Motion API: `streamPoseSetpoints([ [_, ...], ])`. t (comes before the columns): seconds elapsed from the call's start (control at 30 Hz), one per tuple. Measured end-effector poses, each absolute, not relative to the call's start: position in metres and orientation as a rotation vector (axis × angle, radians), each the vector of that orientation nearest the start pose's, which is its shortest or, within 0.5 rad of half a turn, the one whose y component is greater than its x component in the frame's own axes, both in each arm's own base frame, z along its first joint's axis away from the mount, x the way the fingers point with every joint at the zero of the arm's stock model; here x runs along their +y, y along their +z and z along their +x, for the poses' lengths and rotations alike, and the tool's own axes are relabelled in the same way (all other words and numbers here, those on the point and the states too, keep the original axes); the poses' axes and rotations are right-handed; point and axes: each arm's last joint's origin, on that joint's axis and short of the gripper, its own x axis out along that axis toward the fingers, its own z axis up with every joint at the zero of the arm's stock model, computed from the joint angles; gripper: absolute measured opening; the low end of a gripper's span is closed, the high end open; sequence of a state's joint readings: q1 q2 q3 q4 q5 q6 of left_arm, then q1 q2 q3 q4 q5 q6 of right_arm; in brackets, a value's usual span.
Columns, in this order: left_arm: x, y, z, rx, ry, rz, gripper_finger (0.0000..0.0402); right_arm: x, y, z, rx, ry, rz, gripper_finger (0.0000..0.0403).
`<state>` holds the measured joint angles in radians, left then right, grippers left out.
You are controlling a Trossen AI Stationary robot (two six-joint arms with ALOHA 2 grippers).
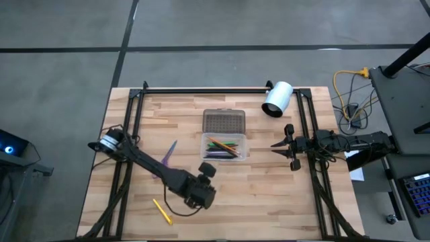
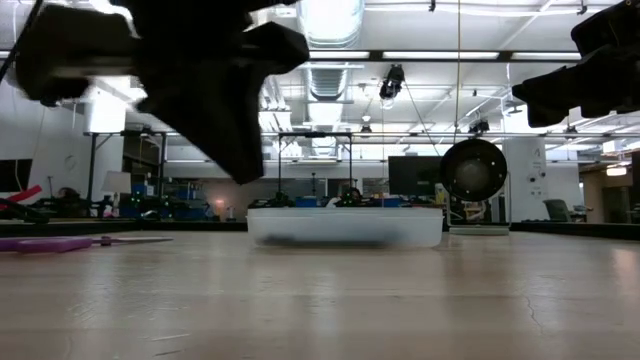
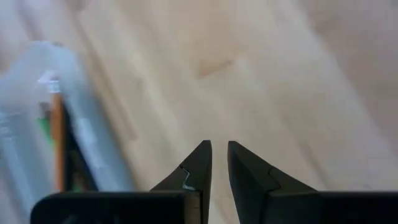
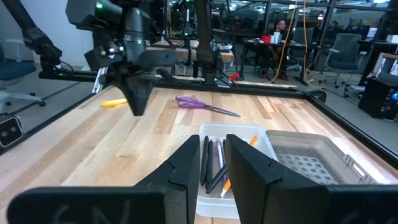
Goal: Pick & place school supplies into a supply box
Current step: Put the yellow pen into the white and black supply box
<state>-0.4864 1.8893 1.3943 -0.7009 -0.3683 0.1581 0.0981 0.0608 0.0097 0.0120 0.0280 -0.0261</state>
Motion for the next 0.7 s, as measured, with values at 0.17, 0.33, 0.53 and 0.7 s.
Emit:
streamPoseSetpoints([
  [0.17,-0.185,0.202,0.332,1.099,-0.278,0.615,0.0037,0.009,0.163,0.100,0.038,0.070,-0.029,0.0068],
  [0.33,-0.198,0.200,0.308,1.116,-0.329,0.657,0.0037,0.009,0.163,0.100,0.038,0.071,-0.029,0.0068],
  [0.53,-0.204,0.197,0.270,1.127,-0.371,0.662,0.0037,0.009,0.163,0.100,0.038,0.071,-0.029,0.0068],
  [0.7,-0.206,0.194,0.244,1.118,-0.409,0.610,0.0037,0.009,0.163,0.100,0.038,0.071,-0.029,0.0068],
])
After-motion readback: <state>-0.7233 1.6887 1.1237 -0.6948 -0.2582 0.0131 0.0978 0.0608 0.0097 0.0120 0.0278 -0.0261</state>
